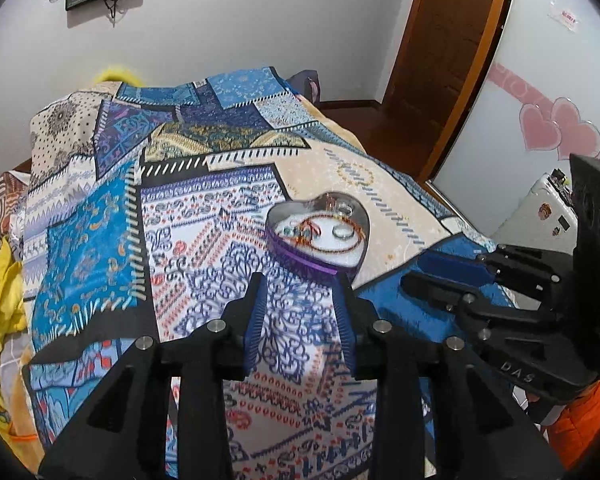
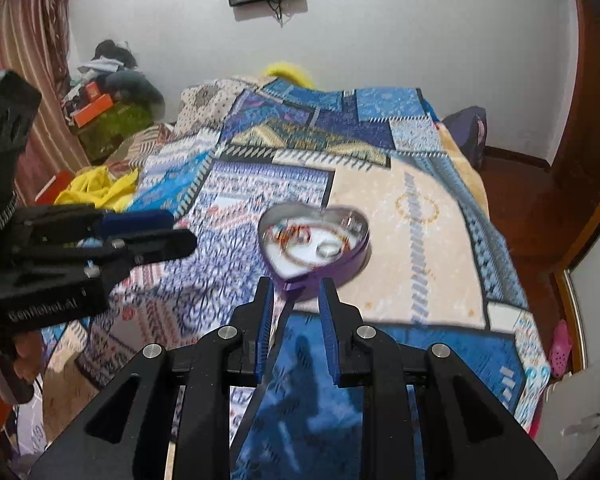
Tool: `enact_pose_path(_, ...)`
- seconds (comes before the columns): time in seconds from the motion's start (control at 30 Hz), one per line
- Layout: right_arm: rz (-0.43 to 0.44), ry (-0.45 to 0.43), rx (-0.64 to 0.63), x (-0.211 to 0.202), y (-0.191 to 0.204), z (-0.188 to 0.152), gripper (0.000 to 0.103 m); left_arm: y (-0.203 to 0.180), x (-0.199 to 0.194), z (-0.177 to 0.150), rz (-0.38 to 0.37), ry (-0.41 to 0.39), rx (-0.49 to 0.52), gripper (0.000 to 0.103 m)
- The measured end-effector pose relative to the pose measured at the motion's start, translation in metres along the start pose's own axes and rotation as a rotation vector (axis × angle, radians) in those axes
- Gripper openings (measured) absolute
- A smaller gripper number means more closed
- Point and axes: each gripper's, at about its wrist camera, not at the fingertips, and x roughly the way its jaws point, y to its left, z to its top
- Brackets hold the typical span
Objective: Organize jewelry
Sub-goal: 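Open both grippers over the purple tin, dropping the ring and charm inside, then grasp a small silver ring with the right gripper while the left gripper moves to a gold ring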
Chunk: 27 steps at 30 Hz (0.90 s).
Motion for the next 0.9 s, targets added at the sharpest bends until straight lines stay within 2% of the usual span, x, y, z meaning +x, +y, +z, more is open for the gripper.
enact_pose_path(0.37, 0.023, 0.112, 0.015, 0.027, 0.014, -0.037, 0.021, 0.004, 0.002, -0.033, 0.012, 0.058, 0.009, 0.033)
enact_pose_path(0.7, -0.025, 0.100, -0.093, 0.033, 0.032, -0.045, 0.020, 0.009, 0.006, -0.042, 0.008, 0.081, -0.003, 0.033)
enact_pose_path(0.73, -0.024, 0.099, -0.099, 0.034, 0.034, -0.046, 0.018, 0.009, 0.007, -0.042, 0.005, 0.084, -0.004, 0.033)
enact_pose_path(0.77, -0.022, 0.100, -0.100, 0.034, 0.034, -0.046, 0.010, 0.008, 0.008, -0.042, 0.002, 0.087, -0.004, 0.033)
enact_pose_path(0.9, -0.017, 0.085, -0.080, 0.030, 0.030, -0.047, 0.008, 0.003, 0.015, -0.040, -0.014, 0.109, 0.004, 0.033)
